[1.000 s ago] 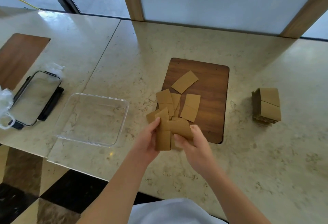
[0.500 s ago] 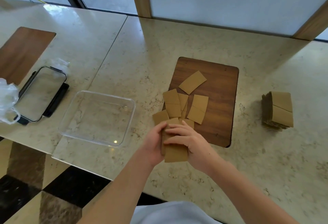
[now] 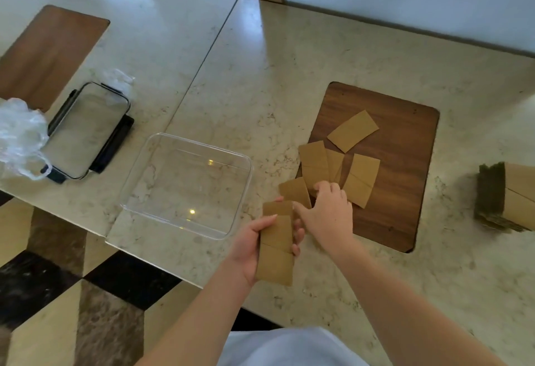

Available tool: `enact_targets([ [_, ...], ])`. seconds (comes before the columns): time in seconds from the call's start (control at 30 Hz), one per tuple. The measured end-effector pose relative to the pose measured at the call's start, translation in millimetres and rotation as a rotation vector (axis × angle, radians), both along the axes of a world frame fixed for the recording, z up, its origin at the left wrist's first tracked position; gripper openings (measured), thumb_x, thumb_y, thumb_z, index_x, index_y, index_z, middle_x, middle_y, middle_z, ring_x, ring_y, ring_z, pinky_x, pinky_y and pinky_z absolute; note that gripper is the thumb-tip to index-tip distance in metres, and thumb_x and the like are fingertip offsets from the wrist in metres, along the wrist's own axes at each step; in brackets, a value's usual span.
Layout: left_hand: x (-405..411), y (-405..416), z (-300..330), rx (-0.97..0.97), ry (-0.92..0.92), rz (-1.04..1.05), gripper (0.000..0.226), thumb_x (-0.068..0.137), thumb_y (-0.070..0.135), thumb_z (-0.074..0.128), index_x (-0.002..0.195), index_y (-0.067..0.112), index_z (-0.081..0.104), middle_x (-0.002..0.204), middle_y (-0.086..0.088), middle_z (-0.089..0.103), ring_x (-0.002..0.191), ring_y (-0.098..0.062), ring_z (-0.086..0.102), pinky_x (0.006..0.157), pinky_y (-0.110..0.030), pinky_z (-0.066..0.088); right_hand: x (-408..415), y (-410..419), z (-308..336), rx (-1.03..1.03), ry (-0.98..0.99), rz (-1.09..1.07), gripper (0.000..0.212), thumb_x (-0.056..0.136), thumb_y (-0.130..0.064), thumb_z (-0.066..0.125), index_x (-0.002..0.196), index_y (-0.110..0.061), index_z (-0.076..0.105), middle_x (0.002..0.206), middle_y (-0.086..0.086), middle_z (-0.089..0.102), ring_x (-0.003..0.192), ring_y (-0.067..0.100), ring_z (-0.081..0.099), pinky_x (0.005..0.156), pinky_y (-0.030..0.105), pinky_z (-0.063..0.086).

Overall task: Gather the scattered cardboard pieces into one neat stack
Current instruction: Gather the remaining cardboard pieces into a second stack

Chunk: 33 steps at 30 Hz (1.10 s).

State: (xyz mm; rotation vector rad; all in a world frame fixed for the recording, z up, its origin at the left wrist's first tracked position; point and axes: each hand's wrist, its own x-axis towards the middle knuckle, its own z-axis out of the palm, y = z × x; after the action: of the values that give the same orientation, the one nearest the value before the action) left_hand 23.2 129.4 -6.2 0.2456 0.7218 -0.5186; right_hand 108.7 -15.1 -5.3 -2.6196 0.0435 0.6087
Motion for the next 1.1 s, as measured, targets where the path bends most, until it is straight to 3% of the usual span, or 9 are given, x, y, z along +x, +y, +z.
enact_targets([
  [0.2, -11, 9, -5, 0.028, 0.026, 0.054, 0.048, 0.095, 0.020, 0.065, 0.142, 0.028, 0.062, 0.093, -0.018, 0.058, 0.074, -0.026, 0.056, 0.066, -0.037, 0.053, 1, 20, -14, -0.084, -0.050, 0.012, 0.066, 0.079, -0.054, 0.080, 0.124, -0.016, 0.050, 0.119, 0.003, 0.062, 0.116, 0.028, 0.055, 0.096, 0.040, 0.039],
  [0.3, -12, 9, -2, 0.001, -0.009, 0.029, 0.058, 0.087, 0.024, 0.076, 0.142, 0.017, 0.062, 0.111, -0.028, 0.064, 0.089, -0.037, 0.064, 0.075, -0.045, 0.057, 6, 12, -12, 0.098, 0.075, -0.005, 0.032, 0.090, -0.040, 0.073, 0.095, -0.014, 0.055, 0.093, 0.003, 0.061, 0.091, 0.026, 0.057, 0.072, 0.037, 0.044],
  [0.4, -10, 5, -3, -0.026, -0.002, 0.043, 0.039, 0.093, 0.015, 0.067, 0.132, 0.015, 0.069, 0.120, -0.032, 0.064, 0.093, -0.040, 0.066, 0.075, -0.044, 0.060, 8, -3, -4, 0.276, 0.091, -0.086, 0.046, 0.092, -0.038, 0.070, 0.066, -0.014, 0.041, 0.064, 0.001, 0.044, 0.060, 0.017, 0.042, 0.053, 0.034, 0.029],
  [0.5, -4, -2, -8, 0.016, 0.039, 0.023, 0.031, 0.105, 0.030, 0.054, 0.123, 0.016, 0.075, 0.107, -0.027, 0.068, 0.078, -0.033, 0.066, 0.064, -0.040, 0.060, 6, -21, 10, 0.363, -0.141, -0.114, 0.049, 0.090, -0.040, 0.075, 0.055, -0.018, 0.047, 0.064, -0.001, 0.041, 0.057, 0.010, 0.036, 0.053, 0.031, 0.030],
  [0.6, 4, -11, -9, 0.017, 0.080, 0.005, 0.044, 0.103, 0.050, 0.052, 0.132, 0.022, 0.070, 0.104, -0.024, 0.068, 0.079, -0.033, 0.068, 0.064, -0.041, 0.060, -4, -37, 23, 0.477, -0.364, 0.013, 0.010, 0.089, -0.020, 0.078, 0.080, -0.021, 0.080, 0.066, -0.006, 0.052, 0.061, 0.005, 0.046, 0.056, 0.028, 0.041],
  [0.67, 11, -17, -8, 0.008, 0.086, -0.003, 0.064, 0.095, 0.062, 0.055, 0.141, 0.018, 0.063, 0.112, -0.023, 0.071, 0.086, -0.035, 0.072, 0.072, -0.045, 0.061, -11, -43, 28, 0.470, -0.419, 0.161, 0.023, 0.088, -0.002, 0.076, 0.106, -0.015, 0.082, 0.081, 0.000, 0.067, 0.075, 0.016, 0.059, 0.066, 0.029, 0.050],
  [0.8, 26, -24, -4, 0.086, -0.006, -0.036, 0.090, 0.091, 0.079, 0.043, 0.145, 0.010, 0.059, 0.145, -0.025, 0.059, 0.130, -0.040, 0.061, 0.105, -0.051, 0.052, -14, -50, 30, 0.365, -0.459, 0.385, 0.032, 0.087, 0.006, 0.073, 0.114, -0.012, 0.080, 0.096, 0.008, 0.072, 0.085, 0.029, 0.059, 0.076, 0.038, 0.052],
  [0.97, 42, -29, -3, 0.116, 0.001, 0.044, 0.067, 0.098, 0.072, 0.037, 0.141, 0.027, 0.064, 0.143, -0.022, 0.062, 0.122, -0.039, 0.067, 0.093, -0.054, 0.059, -14, -51, 31, 0.305, -0.460, 0.390, 0.040, 0.088, 0.010, 0.066, 0.120, -0.010, 0.076, 0.099, 0.008, 0.070, 0.089, 0.031, 0.057, 0.075, 0.051, 0.053],
  [1.1, 48, -34, -7, 0.156, 0.023, 0.042, 0.055, 0.104, 0.064, 0.030, 0.139, 0.038, 0.064, 0.138, -0.022, 0.066, 0.114, -0.039, 0.068, 0.100, -0.053, 0.047, -11, -51, 28, 0.356, -0.255, 0.433, 0.043, 0.090, 0.011, 0.055, 0.116, -0.013, 0.079, 0.109, 0.007, 0.067, 0.100, 0.028, 0.053, 0.083, 0.047, 0.054],
])
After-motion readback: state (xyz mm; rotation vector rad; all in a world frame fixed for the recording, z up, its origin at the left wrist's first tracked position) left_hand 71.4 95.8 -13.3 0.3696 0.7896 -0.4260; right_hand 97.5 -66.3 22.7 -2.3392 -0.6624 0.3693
